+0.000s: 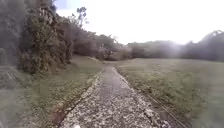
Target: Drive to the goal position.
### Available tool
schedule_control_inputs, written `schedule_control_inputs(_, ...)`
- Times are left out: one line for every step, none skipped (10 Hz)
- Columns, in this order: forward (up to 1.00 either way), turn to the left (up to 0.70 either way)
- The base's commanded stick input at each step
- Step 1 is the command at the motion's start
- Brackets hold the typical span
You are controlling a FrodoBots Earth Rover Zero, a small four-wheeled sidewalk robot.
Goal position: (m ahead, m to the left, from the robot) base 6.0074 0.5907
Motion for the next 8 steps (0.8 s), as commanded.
schedule_control_inputs(0.85,-0.32)
schedule_control_inputs(0.85,-0.24)
schedule_control_inputs(0.85,0.0)
schedule_control_inputs(0.85,0.0)
schedule_control_inputs(0.85,0.0)
schedule_control_inputs(0.85,0.0)
schedule_control_inputs(0.85,0.0)
schedule_control_inputs(0.85,0.0)
